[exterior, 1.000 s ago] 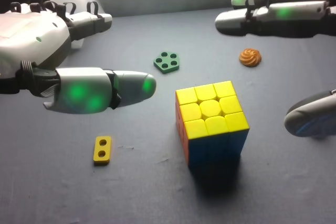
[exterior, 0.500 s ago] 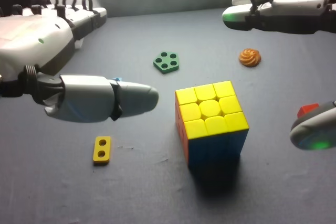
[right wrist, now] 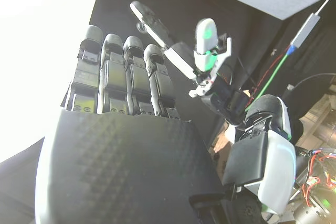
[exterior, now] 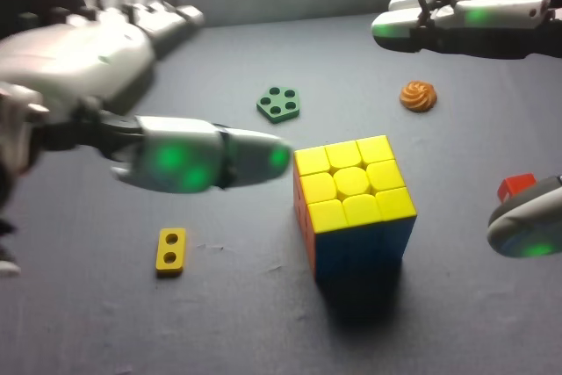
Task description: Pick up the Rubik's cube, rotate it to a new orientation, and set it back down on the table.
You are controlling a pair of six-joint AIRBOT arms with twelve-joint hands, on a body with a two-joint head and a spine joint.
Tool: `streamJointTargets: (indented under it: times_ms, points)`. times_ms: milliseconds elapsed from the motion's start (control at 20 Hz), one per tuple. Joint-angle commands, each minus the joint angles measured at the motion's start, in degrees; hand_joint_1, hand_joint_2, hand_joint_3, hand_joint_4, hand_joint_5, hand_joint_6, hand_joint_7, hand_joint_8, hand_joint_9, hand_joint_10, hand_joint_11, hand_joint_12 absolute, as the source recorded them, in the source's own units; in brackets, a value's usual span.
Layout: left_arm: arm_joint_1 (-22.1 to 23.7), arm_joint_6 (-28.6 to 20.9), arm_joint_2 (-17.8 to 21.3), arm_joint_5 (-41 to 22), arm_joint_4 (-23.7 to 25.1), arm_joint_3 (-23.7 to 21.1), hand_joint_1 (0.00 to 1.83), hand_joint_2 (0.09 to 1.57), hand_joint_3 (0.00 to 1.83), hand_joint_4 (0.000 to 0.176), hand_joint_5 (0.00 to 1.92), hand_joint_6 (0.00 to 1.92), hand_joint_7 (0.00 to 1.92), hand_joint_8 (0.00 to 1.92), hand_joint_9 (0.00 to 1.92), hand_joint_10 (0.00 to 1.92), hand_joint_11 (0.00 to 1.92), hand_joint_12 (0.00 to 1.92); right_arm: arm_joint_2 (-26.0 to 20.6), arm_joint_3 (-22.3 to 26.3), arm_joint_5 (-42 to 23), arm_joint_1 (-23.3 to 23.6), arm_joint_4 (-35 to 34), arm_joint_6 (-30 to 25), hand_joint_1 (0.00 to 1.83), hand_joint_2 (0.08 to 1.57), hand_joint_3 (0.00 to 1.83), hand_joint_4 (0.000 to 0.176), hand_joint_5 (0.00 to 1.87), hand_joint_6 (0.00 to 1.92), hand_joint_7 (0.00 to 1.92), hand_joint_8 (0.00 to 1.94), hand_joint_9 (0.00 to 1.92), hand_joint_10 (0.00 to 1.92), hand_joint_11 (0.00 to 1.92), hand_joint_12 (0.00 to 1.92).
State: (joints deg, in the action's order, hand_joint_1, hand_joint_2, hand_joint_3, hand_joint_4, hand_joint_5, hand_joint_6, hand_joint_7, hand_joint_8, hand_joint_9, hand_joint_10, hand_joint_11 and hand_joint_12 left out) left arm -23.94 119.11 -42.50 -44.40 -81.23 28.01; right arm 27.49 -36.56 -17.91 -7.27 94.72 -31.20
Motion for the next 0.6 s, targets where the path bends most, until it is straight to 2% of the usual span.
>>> streamJointTargets:
  times_ms: [0, 250, 300, 350, 450, 550]
  points:
    - [0.8, -0.9, -0.8, -2.4, 3.4, 0.6, 0.35, 0.87, 0.02, 0.000, 0.12, 0.01, 0.06, 0.00, 0.04, 0.00, 0.03, 0.02, 0.0, 0.2, 0.3, 1.0, -2.2, 0.0, 0.11, 0.88, 0.00, 0.000, 0.11, 0.00, 0.11, 0.00, 0.08, 0.00, 0.00, 0.29]
    - [0.5, -4.5, -6.6, -2.4, 5.6, 3.2, 0.75, 0.93, 0.03, 0.000, 0.08, 0.00, 0.00, 0.00, 0.00, 0.00, 0.00, 0.00, 0.0, 0.2, 0.3, 1.0, -2.2, 0.4, 0.13, 0.87, 0.00, 0.000, 0.10, 0.00, 0.09, 0.00, 0.05, 0.00, 0.00, 0.19]
    - [0.4, -4.7, -7.6, -2.4, 5.7, 3.6, 0.83, 0.93, 0.02, 0.000, 0.08, 0.00, 0.00, 0.00, 0.00, 0.00, 0.00, 0.00, 0.0, 0.2, 0.3, 1.0, -2.2, 0.6, 0.16, 0.87, 0.00, 0.000, 0.13, 0.00, 0.13, 0.00, 0.09, 0.00, 0.00, 0.30]
    - [0.0, -5.0, -8.7, -2.4, 5.8, 4.0, 0.92, 0.92, 0.01, 0.000, 0.11, 0.01, 0.01, 0.00, 0.00, 0.00, 0.00, 0.00, 0.0, 0.2, 0.3, 1.0, -2.2, 0.7, 0.15, 0.87, 0.00, 0.000, 0.13, 0.00, 0.12, 0.00, 0.09, 0.00, 0.00, 0.33]
    - [-0.5, -5.3, -10.7, -2.4, 5.3, 4.8, 0.93, 0.95, 0.02, 0.000, 0.12, 0.01, 0.02, 0.00, 0.00, 0.00, 0.00, 0.00, 0.0, 0.2, 0.3, 1.1, -2.2, 1.3, 0.14, 0.88, 0.00, 0.000, 0.12, 0.00, 0.11, 0.00, 0.08, 0.00, 0.00, 0.31]
    - [-0.7, -5.3, -12.7, -2.5, 3.9, 5.4, 1.08, 0.89, 0.00, 0.000, 0.19, 0.04, 0.02, 0.01, 0.00, 0.00, 0.00, 0.00, -0.2, 0.2, 0.3, 1.3, -2.2, 1.3, 0.14, 0.87, 0.00, 0.000, 0.11, 0.00, 0.11, 0.00, 0.08, 0.00, 0.00, 0.29]
